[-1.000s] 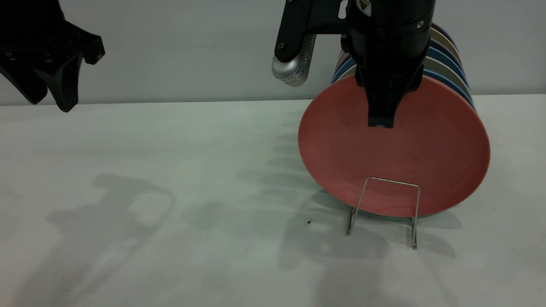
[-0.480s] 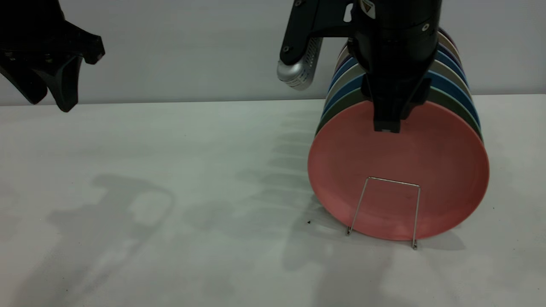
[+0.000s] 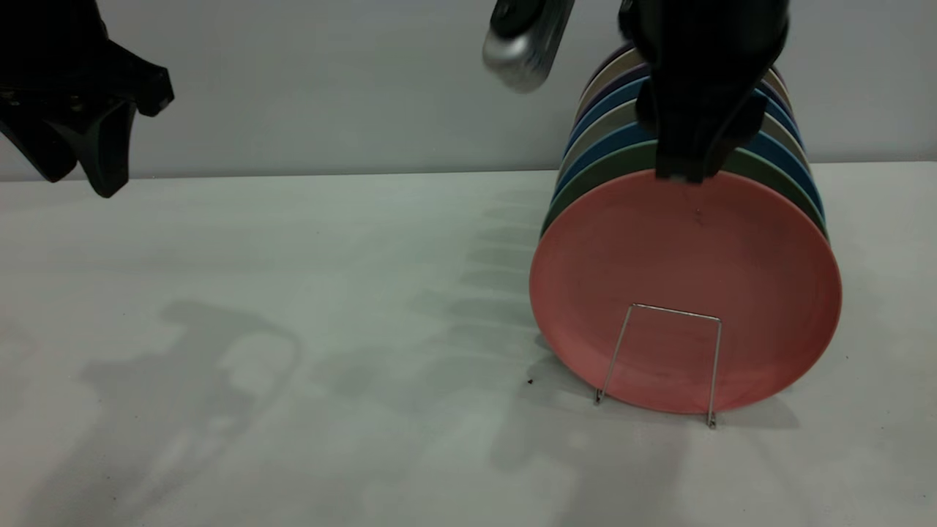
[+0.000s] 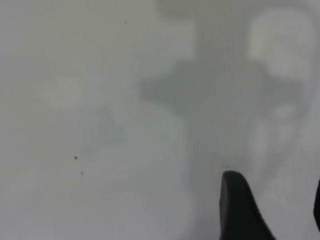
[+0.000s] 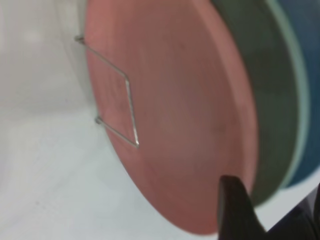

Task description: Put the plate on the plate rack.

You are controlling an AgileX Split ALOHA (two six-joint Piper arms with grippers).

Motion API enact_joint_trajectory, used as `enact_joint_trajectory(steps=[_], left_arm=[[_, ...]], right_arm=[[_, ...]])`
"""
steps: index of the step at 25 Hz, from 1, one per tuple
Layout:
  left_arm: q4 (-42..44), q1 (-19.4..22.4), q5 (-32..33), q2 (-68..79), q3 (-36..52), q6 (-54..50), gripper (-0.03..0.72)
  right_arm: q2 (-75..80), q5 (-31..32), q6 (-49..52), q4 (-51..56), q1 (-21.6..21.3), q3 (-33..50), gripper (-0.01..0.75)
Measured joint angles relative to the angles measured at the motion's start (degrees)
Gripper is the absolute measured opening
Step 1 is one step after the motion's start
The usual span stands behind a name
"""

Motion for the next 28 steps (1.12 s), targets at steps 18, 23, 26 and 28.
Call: enact_joint_trajectory(steps=[18,23,26,28], left_arm=[[-4.0,0.0,4.0,-19.6,0.0,6.9,0.402],[-8.3,0.0,7.7,-26.4,0.0,9.9,0.402],[-9.1,0.0,9.7,-30.1,0.4,10.3,0.402],[-9.4,0.0,10.2,-33.2,1.8,10.8,0.402]], right_arm=[[-22.4,8.2,7.1,4.4,0.0,0.0,0.394],[-30.1,11.0,7.1,10.1,0.0,0.0,0.394],[-34.7,12.8,7.1,12.5,0.0,0.0,0.385],[-37.4,14.1,7.1,14.0,0.0,0.0,0.375]])
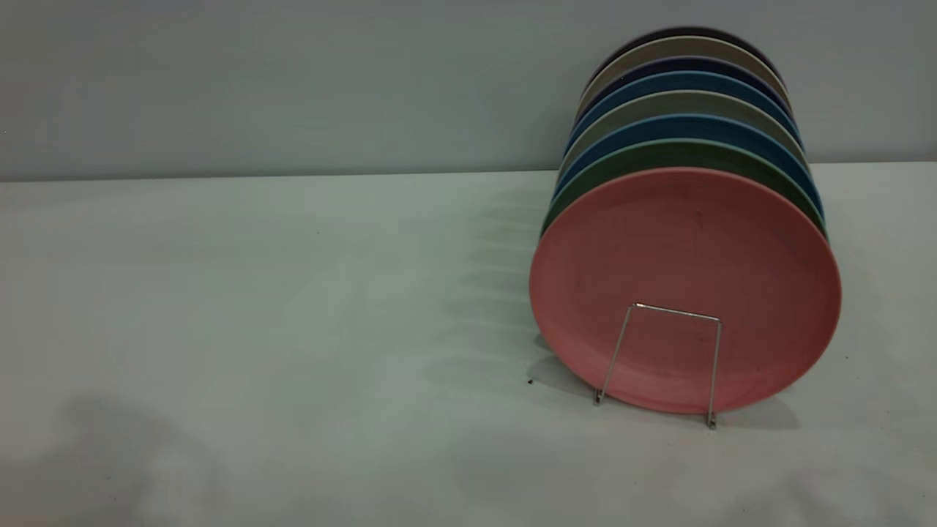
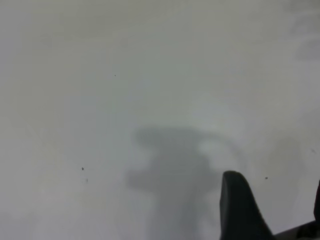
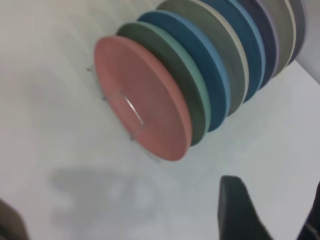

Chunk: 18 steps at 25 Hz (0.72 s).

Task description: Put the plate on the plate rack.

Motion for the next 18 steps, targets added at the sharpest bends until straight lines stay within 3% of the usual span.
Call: enact_joint_trajectory(steps=[10,18], left_arm=[[-3.4,0.0,0.4,-17.6,14.8,0.8,0.402],[-5.7,0.0,0.8,-34.2,24.4,0.9,0.402]], right_arm=[[-11.1,2.8,-3.0,9.3,0.0,1.1,0.361],[-22.9,2.8,-3.2,15.0,0.0,14.4,0.347]])
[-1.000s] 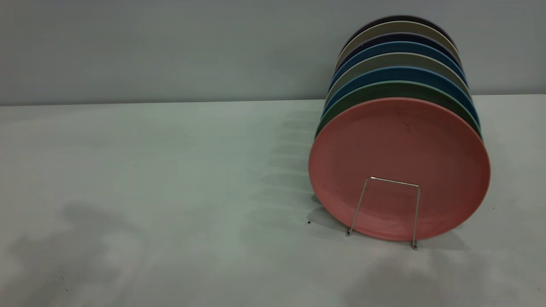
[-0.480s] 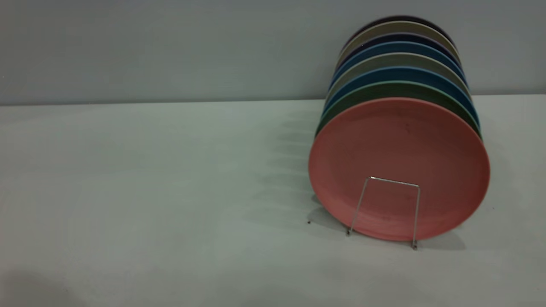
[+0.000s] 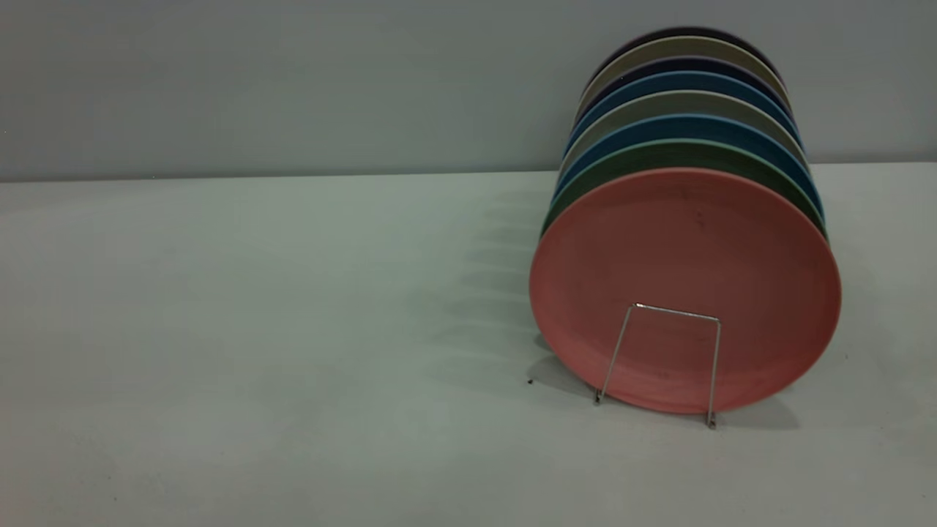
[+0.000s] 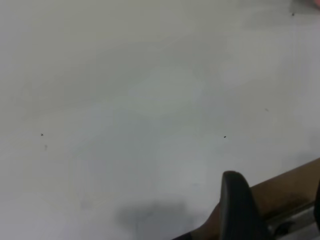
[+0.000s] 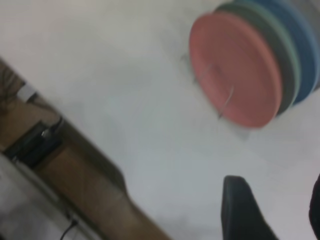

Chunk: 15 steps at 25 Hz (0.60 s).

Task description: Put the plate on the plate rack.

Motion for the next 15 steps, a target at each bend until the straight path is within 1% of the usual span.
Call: enact_joint_trajectory(steps=[3,9,15], left_arm=[[0.0,0.0,0.1,-6.2,2.9,0.0,0.402],[-0.1,0.0,1.3,-15.5,10.2,0.0,0.402],[-0.1,0.0,2.2,-22.3,17.1,0.0,0.402]], right_arm=[[-5.1,-0.3,0.1,1.0,0.0,6.6,0.333],[-15.6,-3.6,1.1,2.0,0.0,18.6,0.294],[-25.7,-5.2,1.3,2.4,0.0,26.0,0.279]])
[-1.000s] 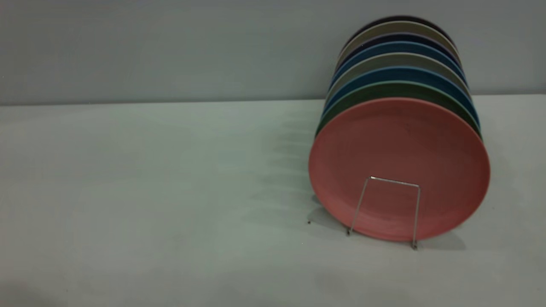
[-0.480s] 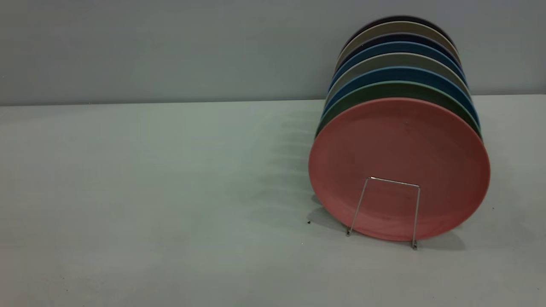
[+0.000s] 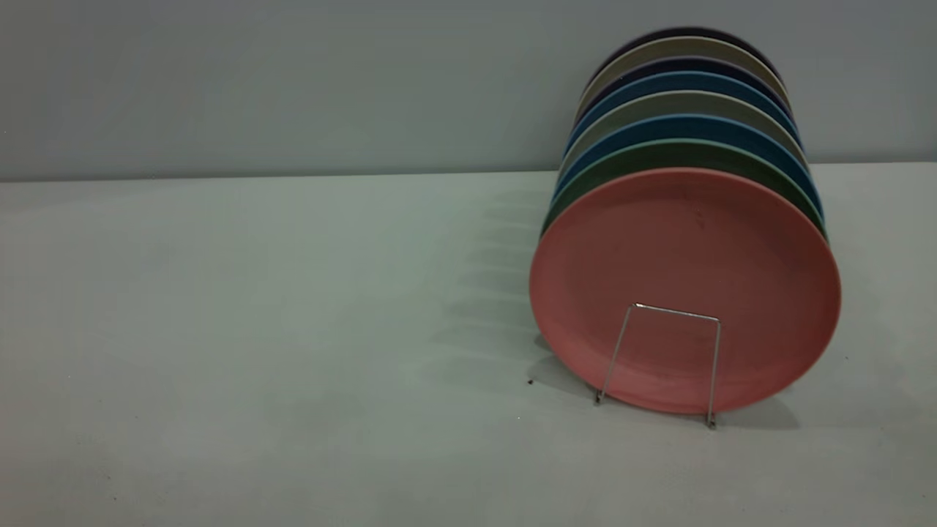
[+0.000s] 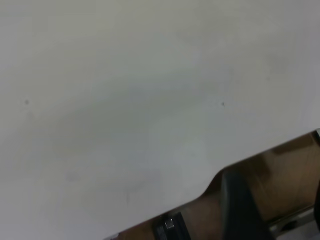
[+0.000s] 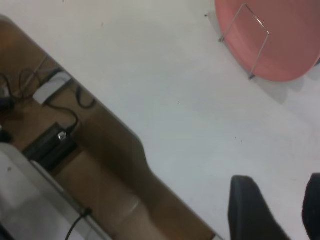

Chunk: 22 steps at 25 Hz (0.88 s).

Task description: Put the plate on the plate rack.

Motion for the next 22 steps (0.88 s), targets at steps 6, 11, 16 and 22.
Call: enact_joint_trajectory(steps=[6,11,16,22], left_arm=[[0.0,0.0,-0.1,-4.5,3.3,-0.2,0.402],[0.0,0.0,-0.2,-6.2,4.7,-0.2,0.402],[0.0,0.0,-0.5,-6.4,4.8,-0.2,0.402],[0.0,0.0,-0.5,-6.4,4.8,-0.2,0.402]], right_arm=[[-7.1,-0.6,0.0,0.0,0.0,4.0,0.278],[-8.5,-0.7,0.0,0.0,0.0,6.6,0.278],[-8.5,-0.7,0.0,-0.1,0.0,6.7,0.278],[-8.5,-0.8,0.0,-0.1,0.0,6.8,0.278]])
